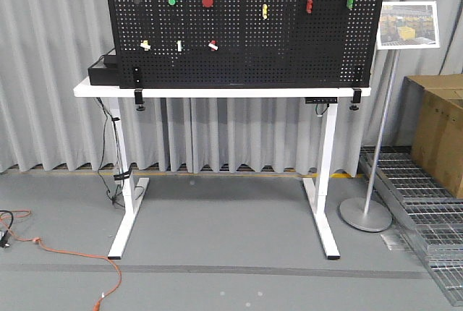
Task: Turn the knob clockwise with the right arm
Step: 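Drive the base toward the black pegboard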
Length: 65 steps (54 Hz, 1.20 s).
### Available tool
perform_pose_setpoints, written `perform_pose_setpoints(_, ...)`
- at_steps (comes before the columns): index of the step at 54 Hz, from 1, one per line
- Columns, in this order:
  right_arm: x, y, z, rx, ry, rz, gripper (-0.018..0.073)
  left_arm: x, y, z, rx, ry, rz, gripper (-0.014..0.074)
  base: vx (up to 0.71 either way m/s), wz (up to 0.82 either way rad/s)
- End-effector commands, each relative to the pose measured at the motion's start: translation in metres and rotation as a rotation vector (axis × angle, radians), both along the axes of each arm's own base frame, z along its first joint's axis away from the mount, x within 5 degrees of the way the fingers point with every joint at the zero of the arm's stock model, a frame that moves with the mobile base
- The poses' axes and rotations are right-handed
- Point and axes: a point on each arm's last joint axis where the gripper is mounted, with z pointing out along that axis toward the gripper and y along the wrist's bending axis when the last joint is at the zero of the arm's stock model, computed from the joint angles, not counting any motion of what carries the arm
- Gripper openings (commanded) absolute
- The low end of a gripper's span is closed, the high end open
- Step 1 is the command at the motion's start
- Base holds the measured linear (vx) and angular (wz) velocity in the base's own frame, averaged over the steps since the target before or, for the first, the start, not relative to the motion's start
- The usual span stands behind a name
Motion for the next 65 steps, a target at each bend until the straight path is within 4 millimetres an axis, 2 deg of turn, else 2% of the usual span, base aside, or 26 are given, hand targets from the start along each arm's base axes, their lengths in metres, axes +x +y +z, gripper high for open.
perform_pose_setpoints(1,-0.001,0.0011,0.0024,-0.01,-0.067,0.01,-0.0006,0.0007,-0.0012,-0.0014,-0.01,-0.065,-0.013,-0.0006,0.0,0.0)
perform_pose_setpoints(65,-0.001,0.0011,0.0024,-0.01,-0.067,0.01,-0.0006,0.0007,-0.0012,-0.0014,-0.01,-0.065,-0.013,-0.0006,0.02,0.0)
